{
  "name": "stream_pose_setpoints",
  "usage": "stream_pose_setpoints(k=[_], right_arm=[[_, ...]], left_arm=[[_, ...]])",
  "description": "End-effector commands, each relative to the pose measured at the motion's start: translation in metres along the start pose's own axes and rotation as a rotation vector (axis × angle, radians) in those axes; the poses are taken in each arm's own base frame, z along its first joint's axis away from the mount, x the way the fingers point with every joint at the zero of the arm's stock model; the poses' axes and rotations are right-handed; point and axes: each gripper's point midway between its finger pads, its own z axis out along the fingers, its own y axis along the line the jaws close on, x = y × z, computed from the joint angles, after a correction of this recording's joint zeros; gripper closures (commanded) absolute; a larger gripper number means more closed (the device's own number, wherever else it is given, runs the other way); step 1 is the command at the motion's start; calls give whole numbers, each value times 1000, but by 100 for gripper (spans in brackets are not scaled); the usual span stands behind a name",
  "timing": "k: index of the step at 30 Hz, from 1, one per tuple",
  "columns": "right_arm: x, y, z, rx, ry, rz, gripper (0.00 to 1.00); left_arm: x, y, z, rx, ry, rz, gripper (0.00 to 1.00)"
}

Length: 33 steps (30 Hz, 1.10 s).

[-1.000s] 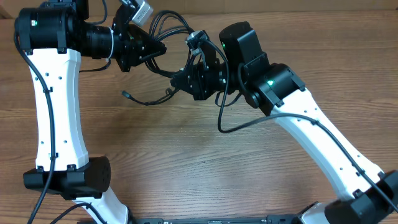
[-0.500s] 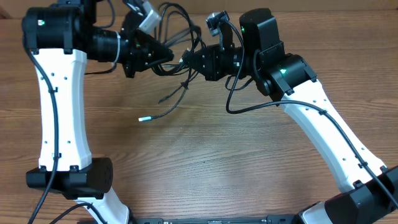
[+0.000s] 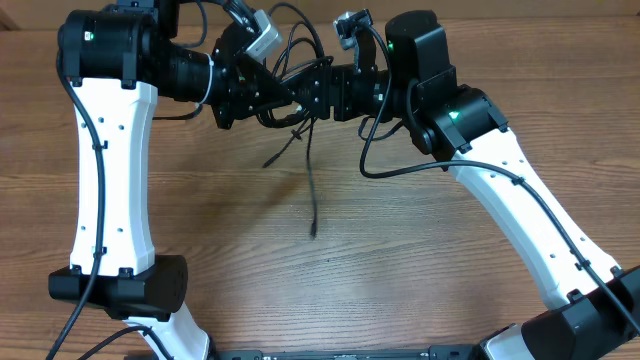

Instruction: Untangle cables

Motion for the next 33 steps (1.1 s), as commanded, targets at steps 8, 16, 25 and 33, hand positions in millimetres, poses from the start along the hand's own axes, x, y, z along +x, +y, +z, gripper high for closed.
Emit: stream_pose_setpoints(k=[8, 16, 25, 33], right_arm=[[24, 12, -2, -77, 113, 50, 33], [70, 14, -12, -137, 290, -77, 25], [7, -30, -62, -18, 102, -383, 20], [-20, -16, -80, -186, -21, -620, 18]], left_arm=[[30, 54, -27, -379, 204, -62, 96], [28, 68, -31, -449, 206, -67, 96], [26, 21, -14, -173, 168, 138, 96], [1, -8, 0, -2, 21, 156, 96]])
